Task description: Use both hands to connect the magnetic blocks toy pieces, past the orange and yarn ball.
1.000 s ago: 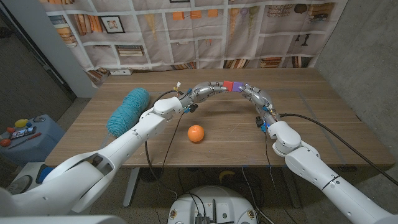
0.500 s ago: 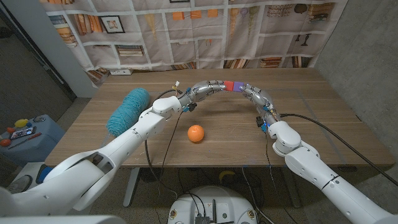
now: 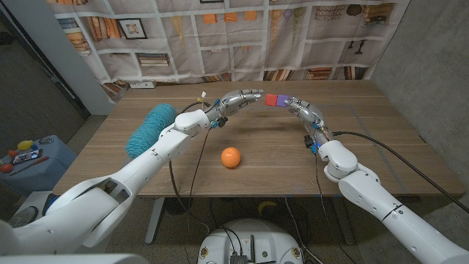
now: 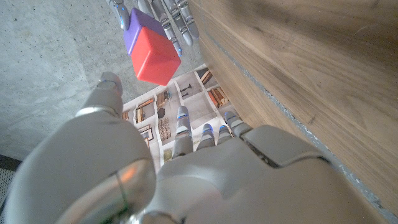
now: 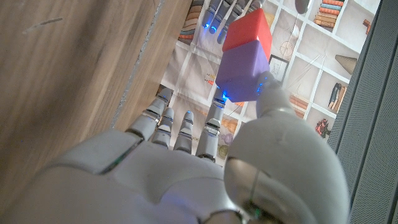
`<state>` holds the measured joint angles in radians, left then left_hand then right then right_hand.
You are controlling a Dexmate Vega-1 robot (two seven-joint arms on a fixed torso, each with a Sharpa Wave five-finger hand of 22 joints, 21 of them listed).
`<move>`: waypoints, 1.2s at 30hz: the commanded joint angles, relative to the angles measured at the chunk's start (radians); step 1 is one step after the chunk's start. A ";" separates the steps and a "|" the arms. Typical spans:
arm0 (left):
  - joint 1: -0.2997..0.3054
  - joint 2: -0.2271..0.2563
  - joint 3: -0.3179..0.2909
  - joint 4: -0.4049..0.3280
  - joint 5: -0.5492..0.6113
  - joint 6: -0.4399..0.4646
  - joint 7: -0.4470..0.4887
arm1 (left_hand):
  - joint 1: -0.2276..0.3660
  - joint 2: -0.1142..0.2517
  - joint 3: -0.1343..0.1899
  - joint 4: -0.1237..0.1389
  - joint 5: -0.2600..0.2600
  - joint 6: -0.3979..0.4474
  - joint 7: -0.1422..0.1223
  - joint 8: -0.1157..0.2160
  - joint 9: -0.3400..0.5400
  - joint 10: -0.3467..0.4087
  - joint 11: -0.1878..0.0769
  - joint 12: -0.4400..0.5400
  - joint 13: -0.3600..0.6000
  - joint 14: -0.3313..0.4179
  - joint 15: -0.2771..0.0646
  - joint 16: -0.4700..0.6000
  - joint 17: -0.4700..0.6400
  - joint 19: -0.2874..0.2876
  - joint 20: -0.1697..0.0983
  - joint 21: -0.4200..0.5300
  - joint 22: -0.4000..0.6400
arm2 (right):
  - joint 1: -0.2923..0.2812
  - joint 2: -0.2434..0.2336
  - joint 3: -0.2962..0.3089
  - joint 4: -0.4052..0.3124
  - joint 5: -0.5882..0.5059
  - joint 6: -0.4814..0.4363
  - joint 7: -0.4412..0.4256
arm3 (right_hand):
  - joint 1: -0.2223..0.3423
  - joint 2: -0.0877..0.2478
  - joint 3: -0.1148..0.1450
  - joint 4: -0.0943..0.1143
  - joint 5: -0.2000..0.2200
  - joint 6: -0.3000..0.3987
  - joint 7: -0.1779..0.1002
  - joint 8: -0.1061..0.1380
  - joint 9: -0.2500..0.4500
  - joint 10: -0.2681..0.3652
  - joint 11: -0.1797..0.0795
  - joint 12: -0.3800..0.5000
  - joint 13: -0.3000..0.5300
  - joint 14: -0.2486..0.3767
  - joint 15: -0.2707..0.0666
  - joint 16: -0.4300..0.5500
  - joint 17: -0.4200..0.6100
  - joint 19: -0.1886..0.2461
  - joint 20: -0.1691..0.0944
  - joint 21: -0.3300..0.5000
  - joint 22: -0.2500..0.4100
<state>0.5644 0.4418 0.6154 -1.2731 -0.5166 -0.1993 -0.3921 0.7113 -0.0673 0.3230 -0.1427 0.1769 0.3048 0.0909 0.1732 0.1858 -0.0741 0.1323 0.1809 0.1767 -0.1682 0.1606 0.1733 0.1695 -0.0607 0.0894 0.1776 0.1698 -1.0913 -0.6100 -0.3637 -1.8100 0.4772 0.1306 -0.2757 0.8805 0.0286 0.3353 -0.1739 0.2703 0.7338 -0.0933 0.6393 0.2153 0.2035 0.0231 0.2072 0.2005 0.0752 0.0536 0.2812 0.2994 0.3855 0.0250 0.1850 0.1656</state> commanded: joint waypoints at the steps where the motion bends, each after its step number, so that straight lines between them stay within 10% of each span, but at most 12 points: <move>1: 0.021 0.022 -0.019 -0.036 -0.012 0.014 0.020 | -0.015 0.004 0.002 0.006 0.000 -0.015 0.005 -0.002 0.002 -0.013 0.007 0.000 0.003 -0.030 0.002 -0.005 0.005 -0.013 0.009 -0.003 0.003 | -0.007 -0.038 0.018 -0.029 -0.008 -0.031 0.001 | 0.033 0.072 0.005 0.007 0.005 0.042 -0.036 0.042 0.006 0.010 -0.003 -0.002 0.002 0.011 -0.001 -0.001 0.003 0.008 0.000 0.005 0.002; 15: 0.068 0.051 -0.050 -0.096 -0.008 0.020 0.106 | -0.032 0.015 0.001 0.012 0.002 -0.030 0.009 0.000 0.002 -0.020 0.013 0.003 0.003 -0.033 0.006 0.000 0.005 -0.023 0.017 0.000 0.003 | -0.020 -0.087 0.040 -0.070 -0.022 -0.081 -0.008 | 0.037 0.073 0.004 0.007 0.006 0.045 -0.036 0.043 0.005 0.010 -0.003 -0.002 0.002 0.011 -0.001 -0.002 0.004 0.008 0.000 0.005 0.002; 36: 0.172 0.086 -0.105 -0.205 -0.009 0.011 0.256 | -0.067 0.043 0.003 0.017 0.005 -0.076 -0.052 0.009 0.001 0.004 0.001 0.019 0.002 -0.005 0.000 0.013 0.004 -0.001 0.015 0.016 0.003 | -0.005 -0.182 0.052 -0.109 -0.099 -0.140 0.021 | 0.042 0.077 0.003 0.008 0.006 0.049 -0.042 0.044 0.004 0.010 -0.007 -0.002 0.002 0.010 -0.005 -0.002 0.005 0.011 -0.003 0.006 0.002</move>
<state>0.6884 0.5143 0.5372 -1.4342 -0.5251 -0.1780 -0.2060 0.6554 -0.0235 0.3261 -0.1313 0.1769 0.2197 0.0442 0.1732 0.1860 -0.0750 0.1301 0.1966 0.1769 -0.1735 0.1660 0.1781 0.1695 -0.0707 0.1019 0.1901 0.1699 -1.1060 -0.7449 -0.3163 -1.8943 0.4212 0.0294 -0.2642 0.8805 0.0286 0.3356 -0.1736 0.2707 0.7336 -0.0934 0.6393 0.2154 0.2108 0.0159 0.2072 0.2006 0.0825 0.0462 0.2814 0.2993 0.3893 0.0212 0.1850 0.1652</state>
